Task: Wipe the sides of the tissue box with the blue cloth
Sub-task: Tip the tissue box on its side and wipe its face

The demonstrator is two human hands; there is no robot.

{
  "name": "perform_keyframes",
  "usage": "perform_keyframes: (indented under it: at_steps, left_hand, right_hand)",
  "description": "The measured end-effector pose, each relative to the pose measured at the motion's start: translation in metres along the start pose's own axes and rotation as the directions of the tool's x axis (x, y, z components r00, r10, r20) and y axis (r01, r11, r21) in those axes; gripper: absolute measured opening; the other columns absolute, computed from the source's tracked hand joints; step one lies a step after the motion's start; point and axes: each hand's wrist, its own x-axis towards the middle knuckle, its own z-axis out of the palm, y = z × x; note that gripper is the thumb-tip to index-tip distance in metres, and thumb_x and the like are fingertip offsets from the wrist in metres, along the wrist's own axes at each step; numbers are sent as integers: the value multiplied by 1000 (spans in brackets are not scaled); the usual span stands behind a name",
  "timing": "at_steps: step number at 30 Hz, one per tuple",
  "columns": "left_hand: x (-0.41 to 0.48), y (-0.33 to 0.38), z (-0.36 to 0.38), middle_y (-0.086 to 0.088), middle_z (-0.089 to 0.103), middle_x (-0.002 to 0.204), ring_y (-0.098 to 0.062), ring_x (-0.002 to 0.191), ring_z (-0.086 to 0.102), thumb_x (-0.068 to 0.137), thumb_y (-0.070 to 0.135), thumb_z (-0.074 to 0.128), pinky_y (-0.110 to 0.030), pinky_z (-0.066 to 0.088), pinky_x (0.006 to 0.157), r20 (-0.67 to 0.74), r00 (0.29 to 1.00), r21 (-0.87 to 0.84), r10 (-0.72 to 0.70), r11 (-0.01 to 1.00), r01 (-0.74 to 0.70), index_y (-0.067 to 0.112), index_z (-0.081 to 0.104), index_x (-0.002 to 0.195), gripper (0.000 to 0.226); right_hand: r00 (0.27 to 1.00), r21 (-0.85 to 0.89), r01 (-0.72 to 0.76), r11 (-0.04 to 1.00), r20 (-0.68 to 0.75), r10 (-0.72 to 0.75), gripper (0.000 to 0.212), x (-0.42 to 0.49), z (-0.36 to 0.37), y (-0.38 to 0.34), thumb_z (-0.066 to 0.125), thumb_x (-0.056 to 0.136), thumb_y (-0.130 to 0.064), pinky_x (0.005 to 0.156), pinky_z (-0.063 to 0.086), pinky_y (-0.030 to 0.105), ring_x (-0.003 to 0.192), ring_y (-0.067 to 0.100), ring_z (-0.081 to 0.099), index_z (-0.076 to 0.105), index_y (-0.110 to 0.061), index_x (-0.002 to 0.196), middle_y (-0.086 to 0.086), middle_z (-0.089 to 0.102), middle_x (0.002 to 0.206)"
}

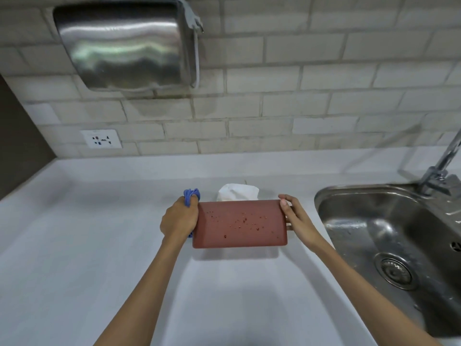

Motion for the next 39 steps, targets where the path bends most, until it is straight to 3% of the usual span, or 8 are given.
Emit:
perform_keyframes:
  at_steps: [8,14,17,20,23,27,34,39]
  left_hand:
    - [5,2,2,-5,62,86,-27,80,59,95,49,27,-32,41,70,-1,999,-33,33,999,-33,18,56,91,43]
    - [-8,-11,-3,5,59,76,-24,78,59,97,44,34,-37,48,75,-35,984,-342,177,923,-178,20,56,90,33]
    - [-18,-23,-8,9,56,73,-9,65,54,96,18,46,-29,44,61,-193,958,-442,214,852,-280,14,54,98,9]
    - [-27,-31,-12,12,56,76,3,61,54,85,-8,51,-15,43,55,-302,912,-483,277,781,-396,14,51,100,26]
    - [-35,-31,-12,7,62,112,16,106,50,80,-19,51,0,40,81,-274,822,-438,500,696,-569,15,54,104,42]
    - [-38,-45,-5,2,48,137,-21,143,22,75,-27,46,-6,15,111,-97,734,-333,672,673,-661,4,63,92,40]
    - [-46,-26,1,4,52,116,-14,119,49,83,7,64,-21,43,95,-223,842,-427,492,727,-538,9,62,75,8]
    - [-45,8,25,-16,28,146,-28,134,31,89,30,58,-42,32,110,-254,907,-170,337,907,-385,8,34,141,61]
  right_hand:
    - [937,-386,121,914,348,23,140,-2,-14,14,88,49,-41,102,40,26,119,4,48,-12,-39,147,-35,36,131]
    - [972,-504,211,838,199,-125,117,4,-7,19,82,57,-22,78,48,23,105,11,62,5,-38,143,-23,47,124]
    - [971,-490,224,843,189,-148,109,6,-7,18,79,54,-26,73,46,20,97,9,62,11,-41,137,-32,46,114]
    - [970,-489,224,843,192,-147,107,7,-8,18,78,52,-26,72,45,20,95,9,61,12,-42,135,-32,48,108]
    - [970,-494,223,840,197,-142,112,9,-7,17,79,54,-22,76,49,25,92,9,61,9,-40,139,-23,49,112]
    - [973,-476,210,854,189,-135,103,10,-8,17,77,52,-21,73,50,26,95,9,64,15,-46,131,-19,58,106]
    - [974,-485,197,852,192,-115,97,10,-7,13,79,52,-20,69,50,24,91,3,63,19,-44,125,-16,58,105]
    - [977,-470,189,862,176,-118,93,8,-6,15,79,51,-23,68,49,22,88,1,64,21,-44,121,-19,59,99]
